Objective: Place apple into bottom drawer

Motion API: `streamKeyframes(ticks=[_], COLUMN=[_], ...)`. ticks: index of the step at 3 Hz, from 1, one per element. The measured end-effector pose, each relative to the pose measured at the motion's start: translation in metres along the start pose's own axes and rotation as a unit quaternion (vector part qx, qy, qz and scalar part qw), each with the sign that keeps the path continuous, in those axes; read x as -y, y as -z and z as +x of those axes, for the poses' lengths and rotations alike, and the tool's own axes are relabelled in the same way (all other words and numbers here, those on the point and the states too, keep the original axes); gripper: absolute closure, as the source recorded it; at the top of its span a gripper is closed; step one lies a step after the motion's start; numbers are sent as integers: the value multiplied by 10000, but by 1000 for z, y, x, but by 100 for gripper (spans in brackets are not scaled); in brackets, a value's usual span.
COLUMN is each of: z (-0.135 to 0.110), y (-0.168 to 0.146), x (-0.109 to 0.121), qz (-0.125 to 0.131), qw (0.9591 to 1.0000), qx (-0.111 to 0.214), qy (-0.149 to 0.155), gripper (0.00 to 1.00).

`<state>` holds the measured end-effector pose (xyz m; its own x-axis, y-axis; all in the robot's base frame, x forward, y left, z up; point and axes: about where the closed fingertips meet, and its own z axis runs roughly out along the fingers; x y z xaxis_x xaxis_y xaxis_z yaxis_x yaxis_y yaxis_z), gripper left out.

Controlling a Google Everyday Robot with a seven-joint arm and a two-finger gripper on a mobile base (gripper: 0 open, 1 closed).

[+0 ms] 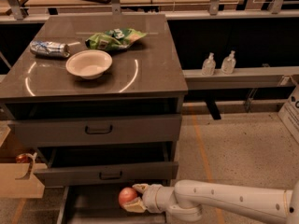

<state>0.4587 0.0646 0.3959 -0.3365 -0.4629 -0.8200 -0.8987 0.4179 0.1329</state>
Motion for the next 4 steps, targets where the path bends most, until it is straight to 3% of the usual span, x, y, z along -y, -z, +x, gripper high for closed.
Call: streamKeyframes(ticks=[2, 4], z=[39, 83], y=[-25, -48], x=[-7, 2], qz=[154, 520], qw=[9995, 9978], qx=[-167, -344], qy=[217, 218], gripper=[100, 100])
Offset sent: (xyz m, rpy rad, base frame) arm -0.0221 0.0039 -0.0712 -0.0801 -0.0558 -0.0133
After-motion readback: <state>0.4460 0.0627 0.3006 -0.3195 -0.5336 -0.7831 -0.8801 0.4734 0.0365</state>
